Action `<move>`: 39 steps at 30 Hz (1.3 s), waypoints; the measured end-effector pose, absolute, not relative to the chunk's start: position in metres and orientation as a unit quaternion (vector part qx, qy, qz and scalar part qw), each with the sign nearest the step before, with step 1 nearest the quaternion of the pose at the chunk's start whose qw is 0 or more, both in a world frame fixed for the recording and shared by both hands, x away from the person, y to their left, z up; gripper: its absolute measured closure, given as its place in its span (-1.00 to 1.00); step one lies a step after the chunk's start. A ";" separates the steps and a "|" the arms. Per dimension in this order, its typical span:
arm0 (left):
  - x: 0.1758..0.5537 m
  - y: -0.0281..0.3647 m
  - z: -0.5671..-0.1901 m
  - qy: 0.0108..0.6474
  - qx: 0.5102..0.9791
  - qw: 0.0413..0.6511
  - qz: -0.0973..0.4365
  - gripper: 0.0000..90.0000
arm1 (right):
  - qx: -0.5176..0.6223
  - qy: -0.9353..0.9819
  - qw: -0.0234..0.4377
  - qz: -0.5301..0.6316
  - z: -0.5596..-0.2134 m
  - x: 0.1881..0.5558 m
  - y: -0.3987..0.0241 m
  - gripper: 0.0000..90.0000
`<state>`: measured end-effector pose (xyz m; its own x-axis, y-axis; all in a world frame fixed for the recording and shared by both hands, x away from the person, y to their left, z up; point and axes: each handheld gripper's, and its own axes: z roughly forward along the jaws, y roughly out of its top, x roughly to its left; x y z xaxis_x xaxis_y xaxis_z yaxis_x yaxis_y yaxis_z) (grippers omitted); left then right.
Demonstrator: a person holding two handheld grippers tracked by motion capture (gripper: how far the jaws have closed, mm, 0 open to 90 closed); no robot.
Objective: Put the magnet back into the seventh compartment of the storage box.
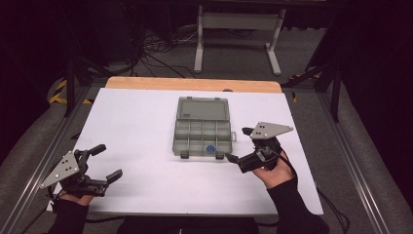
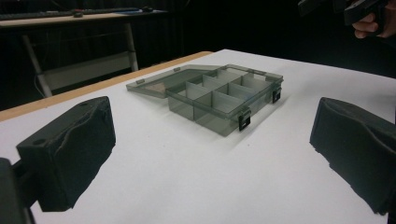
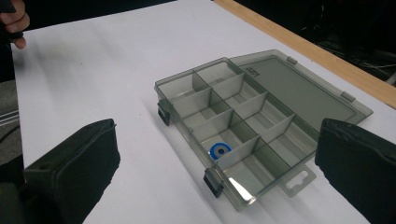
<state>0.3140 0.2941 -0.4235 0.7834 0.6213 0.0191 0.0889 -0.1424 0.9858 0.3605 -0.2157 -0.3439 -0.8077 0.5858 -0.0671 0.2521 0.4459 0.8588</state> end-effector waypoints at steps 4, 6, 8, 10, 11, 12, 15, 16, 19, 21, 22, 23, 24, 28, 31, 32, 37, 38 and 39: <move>0.314 0.294 -0.424 0.244 0.723 0.607 0.221 -0.98 | 0.255 0.820 0.196 0.474 -0.348 0.354 -0.227 -0.99; 0.314 0.294 -0.424 0.245 0.724 0.606 0.218 -0.98 | 0.256 0.817 0.197 0.477 -0.349 0.353 -0.229 -0.99; 0.314 0.294 -0.424 0.245 0.724 0.607 0.218 -0.98 | 0.258 0.805 0.205 0.493 -0.353 0.349 -0.236 -0.99; 0.314 0.294 -0.423 0.246 0.723 0.607 0.219 -0.98 | 0.260 0.803 0.206 0.495 -0.355 0.349 -0.237 -0.99; 0.314 0.294 -0.423 0.246 0.723 0.607 0.220 -0.98 | 0.260 0.801 0.208 0.498 -0.357 0.347 -0.240 -0.99; 0.314 0.294 -0.423 0.246 0.723 0.607 0.220 -0.98 | 0.261 0.798 0.209 0.501 -0.359 0.346 -0.241 -0.99; 0.314 0.295 -0.423 0.245 0.723 0.607 0.221 -0.98 | 0.263 0.793 0.212 0.507 -0.366 0.343 -0.246 -0.99; 0.314 0.295 -0.423 0.247 0.723 0.607 0.219 -0.98 | 0.267 0.792 0.211 0.507 -0.368 0.342 -0.248 -0.99; 0.314 0.295 -0.423 0.247 0.722 0.608 0.220 -0.98 | 0.279 0.780 0.211 0.519 -0.378 0.337 -0.258 -0.99; 0.314 0.295 -0.423 0.246 0.723 0.607 0.219 -0.98 | 0.283 0.781 0.209 0.516 -0.380 0.337 -0.260 -0.99; 0.314 0.295 -0.423 0.245 0.723 0.607 0.219 -0.98 | 0.278 0.772 0.215 0.529 -0.383 0.335 -0.263 -0.99; 0.314 0.295 -0.423 0.245 0.723 0.608 0.219 -0.98 | 0.275 0.768 0.218 0.536 -0.385 0.334 -0.264 -0.99; 0.314 0.295 -0.424 0.247 0.721 0.609 0.218 -0.98 | 0.276 0.765 0.218 0.540 -0.387 0.333 -0.266 -0.99; 0.314 0.296 -0.424 0.248 0.721 0.610 0.217 -0.98 | 0.277 0.759 0.223 0.546 -0.399 0.329 -0.272 -0.99; 0.314 0.296 -0.424 0.248 0.720 0.611 0.218 -0.98 | 0.274 0.757 0.230 0.547 -0.408 0.326 -0.276 -0.99; 0.314 0.296 -0.424 0.248 0.720 0.611 0.218 -0.98 | 0.274 0.757 0.230 0.547 -0.408 0.326 -0.276 -0.99; 0.315 0.297 -0.424 0.248 0.716 0.617 0.214 -0.98 | 0.279 0.737 0.241 0.566 -0.421 0.322 -0.285 -0.99; 0.315 0.298 -0.424 0.248 0.715 0.618 0.212 -0.98 | 0.276 0.736 0.242 0.568 -0.423 0.321 -0.285 -0.99; 0.315 0.299 -0.424 0.249 0.715 0.619 0.211 -0.98 | 0.275 0.738 0.243 0.567 -0.423 0.321 -0.286 -0.99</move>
<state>0.3152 0.2985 -0.4238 0.7871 0.6167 -0.0071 0.0954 -0.1104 0.9893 0.3208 -0.2859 -0.4234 -0.7310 0.6807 -0.0472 0.1293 0.2062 0.9699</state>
